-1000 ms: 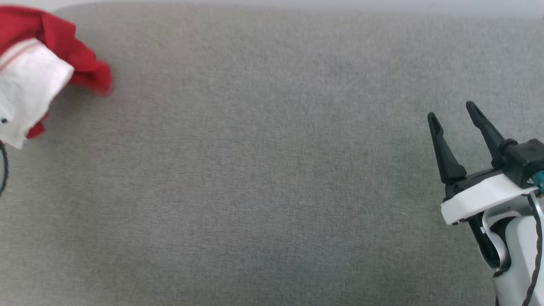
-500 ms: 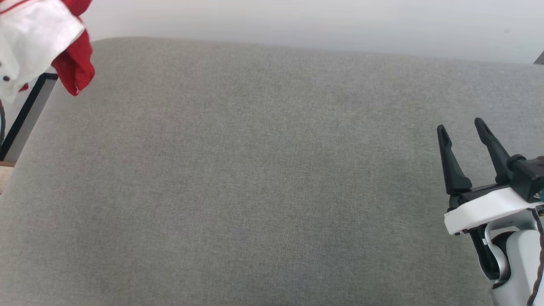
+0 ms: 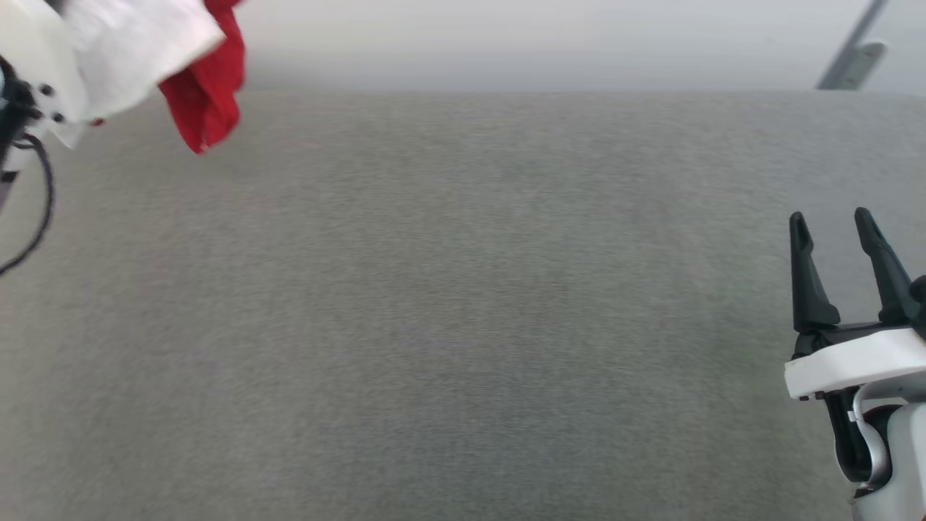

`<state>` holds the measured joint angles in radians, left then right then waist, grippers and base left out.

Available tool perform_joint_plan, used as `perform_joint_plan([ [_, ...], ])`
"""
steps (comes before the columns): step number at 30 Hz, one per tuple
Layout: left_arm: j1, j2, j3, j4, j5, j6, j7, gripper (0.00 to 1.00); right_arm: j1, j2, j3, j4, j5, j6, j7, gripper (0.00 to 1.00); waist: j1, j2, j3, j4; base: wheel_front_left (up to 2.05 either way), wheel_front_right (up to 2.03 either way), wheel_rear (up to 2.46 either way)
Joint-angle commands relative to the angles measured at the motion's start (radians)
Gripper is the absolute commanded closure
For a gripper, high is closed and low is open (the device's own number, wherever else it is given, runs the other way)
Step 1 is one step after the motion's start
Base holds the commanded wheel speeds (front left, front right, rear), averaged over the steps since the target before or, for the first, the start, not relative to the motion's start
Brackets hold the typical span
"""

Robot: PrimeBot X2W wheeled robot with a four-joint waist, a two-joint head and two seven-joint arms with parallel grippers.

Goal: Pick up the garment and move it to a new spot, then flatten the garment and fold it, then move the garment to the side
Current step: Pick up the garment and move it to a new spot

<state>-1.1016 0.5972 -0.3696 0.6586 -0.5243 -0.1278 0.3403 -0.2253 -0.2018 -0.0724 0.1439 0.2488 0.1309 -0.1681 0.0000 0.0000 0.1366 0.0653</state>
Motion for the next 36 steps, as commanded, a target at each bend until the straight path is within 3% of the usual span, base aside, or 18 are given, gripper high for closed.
perform_joint_plan([
  [1,0.038,0.002,-0.003,-0.062,-0.02,-0.002,0.034,1.0,0.01,0.007,-0.01,-0.003,0.004,0.0,-0.011,0.0,0.0,0.0,0.006,-0.049,0.0,0.0,0.0],
  [5,0.097,0.002,-0.009,-0.207,-0.057,0.017,0.114,1.0,0.015,0.016,-0.032,-0.003,0.007,0.0,-0.017,0.0,0.0,0.0,0.01,-0.105,0.0,0.0,0.0],
  [12,0.235,-0.017,-0.048,-0.519,-0.131,0.087,0.316,1.0,0.034,0.036,-0.069,-0.01,0.014,0.0,-0.029,0.0,0.0,0.0,0.02,-0.194,0.0,0.0,0.0],
  [20,0.358,-0.038,-0.125,-0.672,-0.141,0.138,0.426,1.0,0.039,0.057,-0.058,0.004,0.026,0.0,-0.04,0.0,0.0,0.0,0.034,-0.242,0.0,0.0,0.0],
  [25,0.428,-0.076,-0.185,-0.624,-0.148,0.136,0.433,1.0,0.035,0.069,-0.038,0.028,0.024,0.0,-0.049,0.0,0.0,0.0,0.042,-0.26,0.0,0.0,0.0],
  [36,0.474,-0.187,-0.274,-0.268,-0.166,0.072,0.375,1.0,0.009,0.074,0.012,0.085,0.035,0.0,-0.069,0.0,0.0,0.0,0.044,-0.281,0.0,0.0,0.0],
])
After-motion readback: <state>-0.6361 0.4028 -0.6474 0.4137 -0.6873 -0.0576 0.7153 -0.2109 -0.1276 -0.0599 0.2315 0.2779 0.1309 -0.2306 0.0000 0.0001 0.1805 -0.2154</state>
